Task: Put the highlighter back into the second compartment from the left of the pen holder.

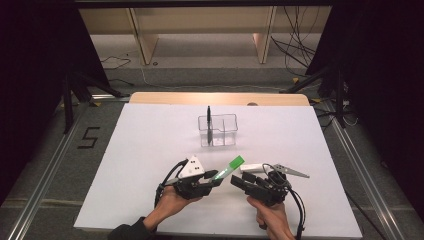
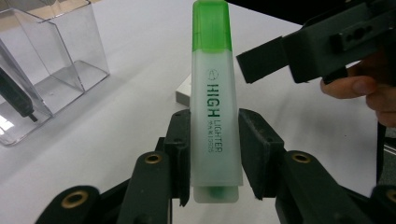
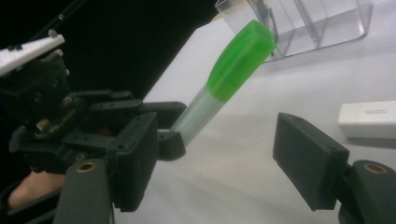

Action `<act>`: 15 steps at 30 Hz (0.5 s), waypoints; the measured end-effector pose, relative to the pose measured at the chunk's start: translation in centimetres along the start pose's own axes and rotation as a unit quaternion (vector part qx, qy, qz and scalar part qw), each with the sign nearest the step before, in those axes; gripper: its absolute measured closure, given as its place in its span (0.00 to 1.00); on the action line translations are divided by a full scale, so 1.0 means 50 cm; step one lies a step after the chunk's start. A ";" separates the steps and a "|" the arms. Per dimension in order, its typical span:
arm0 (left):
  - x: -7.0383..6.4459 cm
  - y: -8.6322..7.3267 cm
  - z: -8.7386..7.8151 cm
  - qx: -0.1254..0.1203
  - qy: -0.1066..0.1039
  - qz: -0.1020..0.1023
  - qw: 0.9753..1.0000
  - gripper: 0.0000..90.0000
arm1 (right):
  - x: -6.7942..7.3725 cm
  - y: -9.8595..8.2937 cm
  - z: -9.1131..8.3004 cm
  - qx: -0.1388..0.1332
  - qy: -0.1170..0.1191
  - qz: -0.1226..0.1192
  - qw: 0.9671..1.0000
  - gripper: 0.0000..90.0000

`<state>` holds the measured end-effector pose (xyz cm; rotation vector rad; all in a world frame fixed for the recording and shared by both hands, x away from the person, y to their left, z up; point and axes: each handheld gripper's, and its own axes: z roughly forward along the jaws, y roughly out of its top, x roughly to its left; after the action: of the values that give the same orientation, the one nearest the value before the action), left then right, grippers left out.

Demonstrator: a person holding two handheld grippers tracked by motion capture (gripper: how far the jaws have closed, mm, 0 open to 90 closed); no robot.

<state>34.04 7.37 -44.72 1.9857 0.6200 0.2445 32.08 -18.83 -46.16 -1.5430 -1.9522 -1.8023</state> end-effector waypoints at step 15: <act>-0.026 -0.017 -0.004 -0.014 -0.014 -0.024 1.000 0.73 | -0.002 0.005 0.027 0.002 0.026 0.052 0.998 0.49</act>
<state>32.62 7.15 -45.24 1.9419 0.6415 0.1938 33.02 -17.87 -46.47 -1.5489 -1.8156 -1.7777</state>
